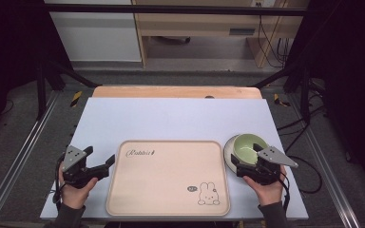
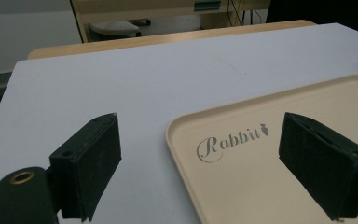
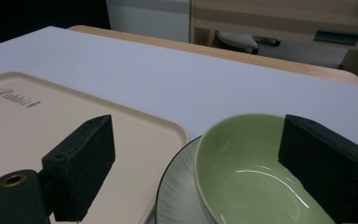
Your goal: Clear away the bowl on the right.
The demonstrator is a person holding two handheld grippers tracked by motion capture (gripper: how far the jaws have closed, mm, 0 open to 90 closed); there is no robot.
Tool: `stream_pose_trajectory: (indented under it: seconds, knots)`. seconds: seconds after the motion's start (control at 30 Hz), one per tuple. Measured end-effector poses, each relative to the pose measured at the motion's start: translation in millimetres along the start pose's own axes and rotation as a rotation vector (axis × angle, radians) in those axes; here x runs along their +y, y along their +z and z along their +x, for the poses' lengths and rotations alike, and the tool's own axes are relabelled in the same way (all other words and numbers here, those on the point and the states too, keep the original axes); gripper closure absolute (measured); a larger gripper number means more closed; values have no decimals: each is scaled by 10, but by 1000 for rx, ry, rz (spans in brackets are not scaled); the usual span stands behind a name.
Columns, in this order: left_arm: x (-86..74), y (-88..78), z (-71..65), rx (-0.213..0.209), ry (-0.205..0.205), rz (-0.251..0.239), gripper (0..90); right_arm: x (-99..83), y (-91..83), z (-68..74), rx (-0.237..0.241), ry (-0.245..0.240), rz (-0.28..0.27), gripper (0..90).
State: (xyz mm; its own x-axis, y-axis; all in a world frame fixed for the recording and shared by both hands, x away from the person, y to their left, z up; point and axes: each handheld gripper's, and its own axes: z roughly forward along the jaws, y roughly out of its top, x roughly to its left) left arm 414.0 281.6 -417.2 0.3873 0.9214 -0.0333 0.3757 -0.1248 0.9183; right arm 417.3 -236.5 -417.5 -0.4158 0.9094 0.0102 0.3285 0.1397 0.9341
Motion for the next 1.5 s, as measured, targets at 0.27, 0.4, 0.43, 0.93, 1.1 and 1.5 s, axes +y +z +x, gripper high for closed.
stream_pose_trajectory:
  seconds: [0.27,0.4,0.43,0.93,1.1,1.5]
  knots:
    - [-10,-5,11,10,-5,-1,125,-4,5,15,14,-4,15,110]
    - [-18,0,13,14,-7,2,126,27,-33,6,12,3,7,115]
    - [-18,0,13,14,-7,2,125,27,-33,6,12,3,7,115]
    - [-16,2,0,19,-4,1,124,240,-177,-120,-47,30,-30,128]
    - [-17,2,4,20,-7,0,124,319,-149,-160,-62,36,-31,132]
    - [-19,-4,21,22,-7,2,124,490,4,-239,-100,53,-14,134]
